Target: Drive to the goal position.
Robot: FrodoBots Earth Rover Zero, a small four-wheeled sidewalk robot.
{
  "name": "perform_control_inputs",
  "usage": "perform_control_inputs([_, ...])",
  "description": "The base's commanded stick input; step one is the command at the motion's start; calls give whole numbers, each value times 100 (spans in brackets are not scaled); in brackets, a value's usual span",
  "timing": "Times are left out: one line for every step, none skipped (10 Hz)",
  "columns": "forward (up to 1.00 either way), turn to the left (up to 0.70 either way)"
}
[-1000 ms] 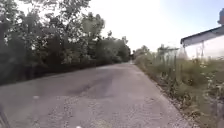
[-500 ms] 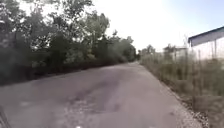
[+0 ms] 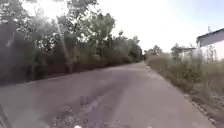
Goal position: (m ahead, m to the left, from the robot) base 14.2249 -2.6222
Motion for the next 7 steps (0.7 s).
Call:
perform_control_inputs([100,-14])
perform_control_inputs([100,-14])
perform_control_inputs([100,-14])
perform_control_inputs([100,-14])
perform_control_inputs([100,-14])
perform_control_inputs([100,-14])
perform_control_inputs([100,-14])
